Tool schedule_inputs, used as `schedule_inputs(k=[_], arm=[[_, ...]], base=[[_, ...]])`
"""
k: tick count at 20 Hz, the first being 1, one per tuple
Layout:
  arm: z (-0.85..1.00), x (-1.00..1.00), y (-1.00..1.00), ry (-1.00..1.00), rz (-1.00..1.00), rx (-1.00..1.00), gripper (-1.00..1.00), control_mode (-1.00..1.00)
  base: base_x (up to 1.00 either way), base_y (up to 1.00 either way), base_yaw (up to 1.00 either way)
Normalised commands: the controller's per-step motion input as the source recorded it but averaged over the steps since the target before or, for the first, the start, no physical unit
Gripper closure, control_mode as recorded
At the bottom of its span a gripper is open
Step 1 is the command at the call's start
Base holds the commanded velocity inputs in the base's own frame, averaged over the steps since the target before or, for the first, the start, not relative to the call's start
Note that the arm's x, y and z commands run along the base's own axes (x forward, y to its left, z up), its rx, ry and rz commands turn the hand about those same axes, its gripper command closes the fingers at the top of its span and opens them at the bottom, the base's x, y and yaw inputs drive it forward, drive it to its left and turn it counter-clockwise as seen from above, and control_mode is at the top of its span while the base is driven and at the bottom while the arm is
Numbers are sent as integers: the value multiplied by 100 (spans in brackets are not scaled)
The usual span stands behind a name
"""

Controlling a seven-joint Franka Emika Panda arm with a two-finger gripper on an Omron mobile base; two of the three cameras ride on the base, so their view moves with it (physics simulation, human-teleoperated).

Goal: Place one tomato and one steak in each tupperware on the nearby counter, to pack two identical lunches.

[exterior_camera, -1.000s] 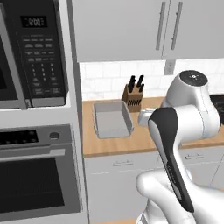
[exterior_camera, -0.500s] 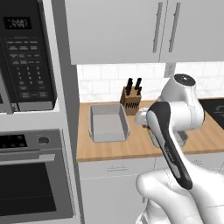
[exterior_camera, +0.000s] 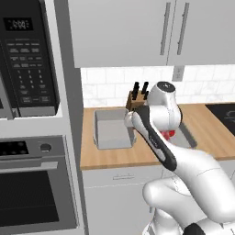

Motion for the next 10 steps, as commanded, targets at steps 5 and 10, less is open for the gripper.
schedule_inputs(k=[5, 10], arm=[[-41, 100, 5, 30, 0, 0, 100, -100], [-62, 100, 9, 14, 0, -2, 100, -100]], base=[[0, 0, 0], [0, 0, 0]])
